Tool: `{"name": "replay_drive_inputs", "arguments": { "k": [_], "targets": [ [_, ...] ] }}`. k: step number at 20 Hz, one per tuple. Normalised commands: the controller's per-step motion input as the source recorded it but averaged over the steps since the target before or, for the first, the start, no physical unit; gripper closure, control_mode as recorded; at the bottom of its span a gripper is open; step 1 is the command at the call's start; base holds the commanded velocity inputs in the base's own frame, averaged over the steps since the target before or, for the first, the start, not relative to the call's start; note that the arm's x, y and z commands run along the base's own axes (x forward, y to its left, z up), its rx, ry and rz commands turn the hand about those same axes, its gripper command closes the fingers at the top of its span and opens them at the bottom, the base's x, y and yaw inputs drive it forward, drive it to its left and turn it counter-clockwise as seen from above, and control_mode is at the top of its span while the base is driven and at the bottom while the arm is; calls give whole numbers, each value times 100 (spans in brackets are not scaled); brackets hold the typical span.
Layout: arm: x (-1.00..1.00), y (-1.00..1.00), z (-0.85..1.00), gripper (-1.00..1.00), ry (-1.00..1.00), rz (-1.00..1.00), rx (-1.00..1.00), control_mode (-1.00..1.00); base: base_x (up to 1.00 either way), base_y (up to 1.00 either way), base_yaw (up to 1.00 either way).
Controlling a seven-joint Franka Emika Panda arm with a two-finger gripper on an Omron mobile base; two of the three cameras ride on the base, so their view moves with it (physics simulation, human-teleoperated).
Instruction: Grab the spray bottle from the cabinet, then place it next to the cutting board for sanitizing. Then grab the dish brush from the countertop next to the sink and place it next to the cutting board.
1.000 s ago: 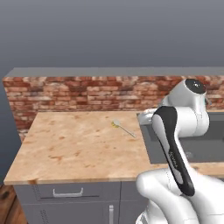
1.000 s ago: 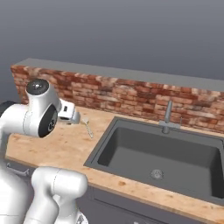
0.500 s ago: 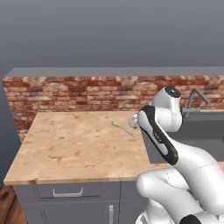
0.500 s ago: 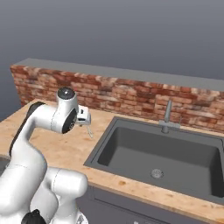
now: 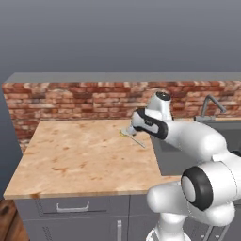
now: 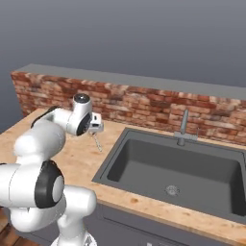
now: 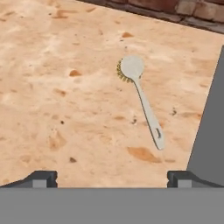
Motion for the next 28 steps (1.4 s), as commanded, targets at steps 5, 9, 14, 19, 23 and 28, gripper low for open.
{"name": "replay_drive_inputs", "arguments": {
  "k": [5, 9, 14, 19, 23, 28],
  "targets": [
    [73, 1, -23, -100, 8, 5, -5, -100, 0, 0, 0],
    [65, 1, -44, -100, 10, 7, -7, -100, 0, 0, 0],
    [24, 3, -45, -100, 5, 7, -7, -100, 0, 0, 0],
    [10, 0, -36, -100, 1, 7, -2, -100, 0, 0, 0],
    [24, 0, -30, -100, 0, 8, 0, -100, 0, 0, 0],
    [21, 0, -37, -100, 0, 9, 0, -100, 0, 0, 0]
  ]
}}
